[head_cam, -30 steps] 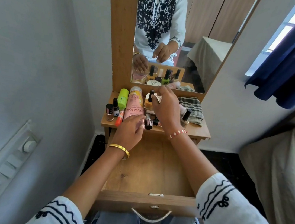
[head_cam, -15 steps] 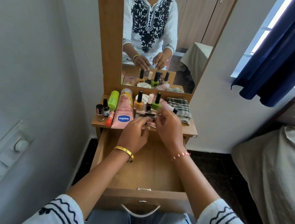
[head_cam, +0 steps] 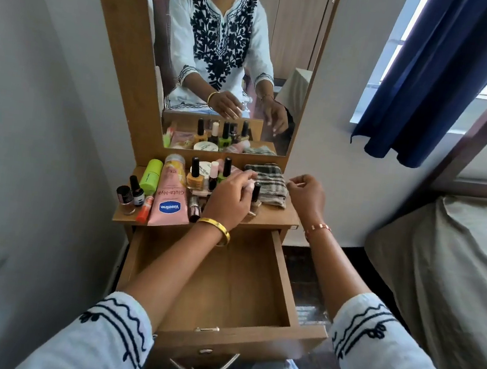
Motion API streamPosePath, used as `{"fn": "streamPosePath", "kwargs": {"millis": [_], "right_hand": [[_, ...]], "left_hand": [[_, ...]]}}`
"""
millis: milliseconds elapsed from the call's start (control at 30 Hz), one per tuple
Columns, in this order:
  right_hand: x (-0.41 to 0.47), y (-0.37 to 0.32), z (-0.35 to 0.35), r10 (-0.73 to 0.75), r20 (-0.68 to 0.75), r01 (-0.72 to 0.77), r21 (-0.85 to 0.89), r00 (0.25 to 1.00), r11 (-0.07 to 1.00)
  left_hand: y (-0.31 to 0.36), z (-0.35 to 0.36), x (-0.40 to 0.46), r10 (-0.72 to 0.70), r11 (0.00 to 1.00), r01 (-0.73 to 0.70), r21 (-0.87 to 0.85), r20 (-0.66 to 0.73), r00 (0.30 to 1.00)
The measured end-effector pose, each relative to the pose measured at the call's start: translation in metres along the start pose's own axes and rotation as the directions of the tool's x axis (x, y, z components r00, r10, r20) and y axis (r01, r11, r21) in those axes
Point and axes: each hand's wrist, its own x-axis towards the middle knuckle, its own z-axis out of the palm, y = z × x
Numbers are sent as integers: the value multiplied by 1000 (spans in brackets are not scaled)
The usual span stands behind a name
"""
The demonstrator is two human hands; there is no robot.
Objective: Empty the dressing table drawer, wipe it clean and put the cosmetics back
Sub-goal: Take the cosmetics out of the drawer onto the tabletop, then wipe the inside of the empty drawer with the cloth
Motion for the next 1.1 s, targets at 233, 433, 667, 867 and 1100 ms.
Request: {"fn": "streamPosePath", "kwargs": {"millis": [233,433,667,867,1100], "right_hand": [[33,2,23,96,141,-76,-140,985,987],[50,6,44,148,149,-105,-263,978,959],[53,9,47,186,169,-132,-290,968,948],[53,14,44,168,157,-143,-162,973,976],[39,9,47,125,136,-146,156,983,977]], "left_hand": [[-5,3,27,-100,994,105,-21,156,983],[-4,7,43,-142,988,154,-16,300,943],[-5,15,54,-232,972,229,59,412,881],[-13,23,55,-264,965,236,119,434,861],[-16,24,54,-271,962,229,148,435,859]]}}
